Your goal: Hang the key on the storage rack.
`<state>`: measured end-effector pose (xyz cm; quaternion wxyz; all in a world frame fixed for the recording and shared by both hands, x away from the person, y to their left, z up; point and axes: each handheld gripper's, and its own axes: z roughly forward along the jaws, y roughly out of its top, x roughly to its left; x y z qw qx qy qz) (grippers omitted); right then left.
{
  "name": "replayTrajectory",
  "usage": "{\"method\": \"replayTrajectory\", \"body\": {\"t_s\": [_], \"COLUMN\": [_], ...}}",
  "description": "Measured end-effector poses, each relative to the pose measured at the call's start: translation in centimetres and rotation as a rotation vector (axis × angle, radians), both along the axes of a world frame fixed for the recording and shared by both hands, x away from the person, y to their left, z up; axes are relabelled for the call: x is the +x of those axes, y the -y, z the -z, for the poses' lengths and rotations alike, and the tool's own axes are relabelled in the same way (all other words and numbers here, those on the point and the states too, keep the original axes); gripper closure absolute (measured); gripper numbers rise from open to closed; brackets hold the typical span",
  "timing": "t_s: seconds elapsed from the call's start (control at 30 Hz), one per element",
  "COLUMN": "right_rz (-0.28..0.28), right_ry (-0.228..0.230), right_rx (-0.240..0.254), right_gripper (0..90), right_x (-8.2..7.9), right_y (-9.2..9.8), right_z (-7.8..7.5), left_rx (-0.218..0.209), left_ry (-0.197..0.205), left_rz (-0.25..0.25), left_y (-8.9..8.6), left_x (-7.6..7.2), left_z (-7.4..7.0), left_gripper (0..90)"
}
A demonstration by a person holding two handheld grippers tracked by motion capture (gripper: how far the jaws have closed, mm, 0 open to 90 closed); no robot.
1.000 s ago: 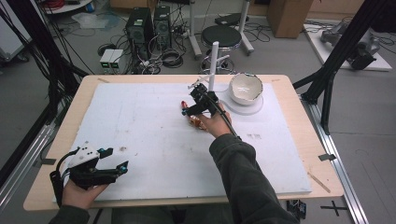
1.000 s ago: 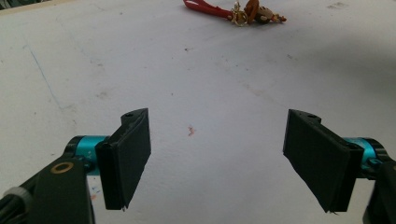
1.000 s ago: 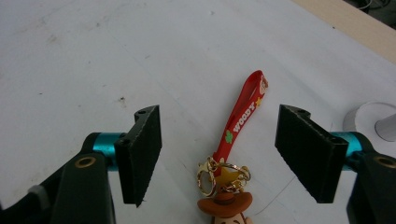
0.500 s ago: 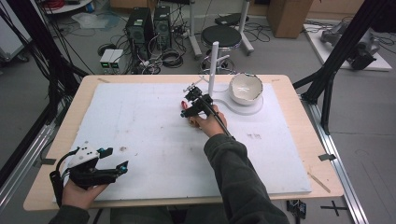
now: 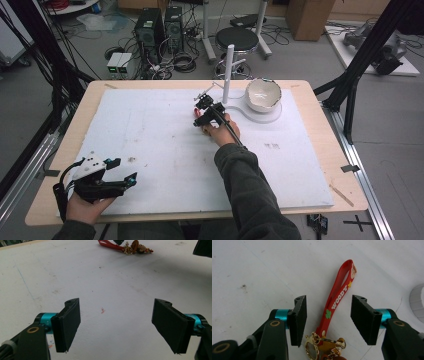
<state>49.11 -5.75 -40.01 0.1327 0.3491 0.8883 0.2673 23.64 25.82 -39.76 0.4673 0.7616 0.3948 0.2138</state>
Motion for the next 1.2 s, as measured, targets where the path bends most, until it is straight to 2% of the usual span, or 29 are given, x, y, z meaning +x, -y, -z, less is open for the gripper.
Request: {"method": "replayTrajectory", "body": {"t_s": [0.13,0.23,0.33,0.5,0.7,0.8,0.93,1.07,1.13,1.2], "right_rz": [0.011,0.006,0.005,0.012,0.027,0.023,0.046,0.055,0.058,0.066], "right_ry": [-0.024,-0.037,-0.049,-0.065,-0.069,-0.048,-0.07,-0.086,-0.067,-0.069], "right_rx": [-0.016,-0.059,-0.063,-0.104,-0.096,-0.104,-0.116,-0.101,-0.111,-0.104], "right_gripper": [49.1,51.6,55.1,57.2,64.6,69.1,72.9,78.2,81.5,82.8], "right_x": [0.1,0.1,0.2,0.3,0.4,0.5,0.5,0.5,0.6,0.6], "right_y": [-0.2,-0.5,-0.6,-0.5,-0.3,-0.1,-0.3,-0.3,-0.2,-0.1], "right_z": [0.5,1.0,1.3,1.5,1.4,1.3,1.5,1.6,1.5,1.4], "left_rx": [0.002,0.001,0.003,0.003,0.007,0.005,0.006,0.006,0.005,0.005], "left_ry": [-0.001,0.0,0.0,-0.004,-0.002,-0.002,-0.001,-0.001,0.0,0.0], "left_rz": [0.002,0.0,0.001,0.004,0.006,0.006,0.005,0.006,0.006,0.006], "left_y": [0.0,0.0,0.0,0.1,0.1,0.1,0.1,0.1,0.1,0.1], "left_x": [0.0,0.0,0.0,0.0,0.0,0.0,0.0,0.0,0.0,0.0], "left_z": [0.0,0.0,0.0,0.0,0.0,0.0,0.0,0.0,0.0,0.0], "left_gripper": [23.6,23.6,23.6,23.5,23.6,23.5,23.6,23.5,23.6,23.5]}}
